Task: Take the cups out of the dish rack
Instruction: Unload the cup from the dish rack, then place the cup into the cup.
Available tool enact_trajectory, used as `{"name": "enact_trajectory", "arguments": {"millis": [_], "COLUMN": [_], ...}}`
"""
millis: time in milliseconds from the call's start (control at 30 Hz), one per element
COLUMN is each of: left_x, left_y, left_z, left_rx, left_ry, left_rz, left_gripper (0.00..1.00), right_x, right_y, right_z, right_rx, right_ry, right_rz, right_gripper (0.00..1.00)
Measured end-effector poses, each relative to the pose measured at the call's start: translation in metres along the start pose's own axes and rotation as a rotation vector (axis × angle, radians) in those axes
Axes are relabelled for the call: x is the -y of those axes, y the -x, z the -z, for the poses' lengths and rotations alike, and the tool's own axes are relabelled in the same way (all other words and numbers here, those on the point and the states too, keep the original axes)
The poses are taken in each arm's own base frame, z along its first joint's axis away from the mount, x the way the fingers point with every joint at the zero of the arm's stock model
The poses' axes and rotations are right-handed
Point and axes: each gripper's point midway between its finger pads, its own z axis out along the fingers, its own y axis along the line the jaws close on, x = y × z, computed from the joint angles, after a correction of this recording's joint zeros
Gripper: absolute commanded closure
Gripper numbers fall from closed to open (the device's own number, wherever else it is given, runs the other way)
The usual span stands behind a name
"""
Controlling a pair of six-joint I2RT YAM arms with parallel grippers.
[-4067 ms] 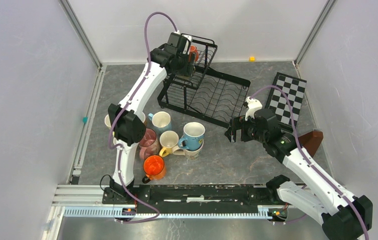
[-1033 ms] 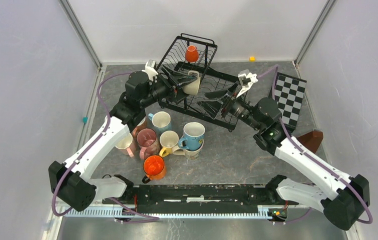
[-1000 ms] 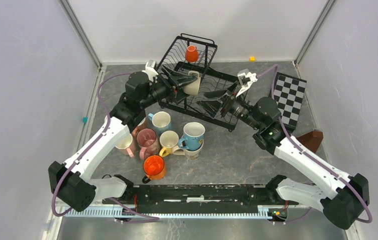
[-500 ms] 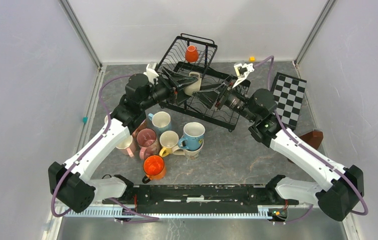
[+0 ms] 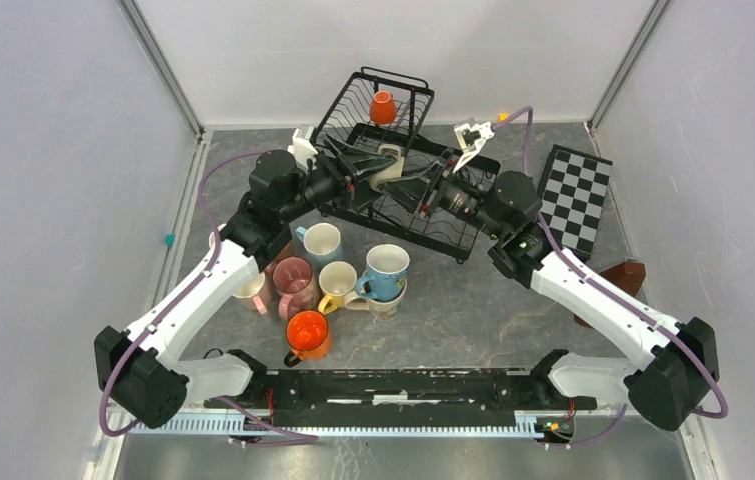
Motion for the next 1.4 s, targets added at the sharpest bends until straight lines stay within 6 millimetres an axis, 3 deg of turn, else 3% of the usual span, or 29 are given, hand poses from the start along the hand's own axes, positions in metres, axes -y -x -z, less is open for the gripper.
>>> {"name": "enact_trajectory", "arguments": {"millis": [67, 200, 267, 300, 367, 533, 900, 1133, 1300, 1400], "left_x": [-0.001, -0.005, -0.006, -0.005, -0.003, 0.000, -0.009, -0.008, 0.012, 0.036], "left_y": [-0.002, -0.005, -0.006, -0.006, -0.005, -0.006, -0.013, 0.001, 0.013, 0.021], "left_z": [0.000, 0.002, 0.003, 0.004, 0.006, 0.007, 0.021, 0.052, 0.079, 0.103], "left_rx": [-0.004, -0.013, -0.013, -0.013, -0.010, -0.009, -0.032, 0.020, 0.102, 0.180], "left_ry": [0.000, 0.001, -0.003, -0.008, -0.017, -0.029, 0.028, 0.099, 0.144, 0.153], "left_rz": [0.001, 0.004, 0.009, 0.013, 0.014, 0.008, -0.121, -0.289, -0.432, -0.533], "left_gripper": [0.78, 0.77, 0.71, 0.67, 0.52, 0.02, 0.00, 0.00, 0.00, 0.00], "right_x": [-0.001, -0.001, -0.001, -0.002, -0.003, -0.006, 0.011, 0.022, 0.022, 0.019], "right_y": [-0.001, -0.005, -0.008, -0.008, -0.006, -0.004, -0.018, -0.026, -0.028, -0.031], "right_z": [-0.002, -0.004, -0.005, -0.006, -0.007, -0.008, 0.001, 0.009, 0.011, 0.007], "right_rx": [-0.002, -0.011, -0.017, -0.015, -0.012, -0.012, -0.087, -0.152, -0.190, -0.222], "right_ry": [0.003, 0.003, 0.004, 0.005, 0.004, 0.000, -0.104, -0.182, -0.201, -0.209], "right_rz": [-0.001, -0.004, -0.018, -0.026, -0.026, -0.016, 0.027, 0.050, 0.067, 0.089], "right_gripper": [0.65, 0.86, 1.00, 1.00, 1.00, 1.00, 1.00, 1.00, 1.00, 1.00]}}
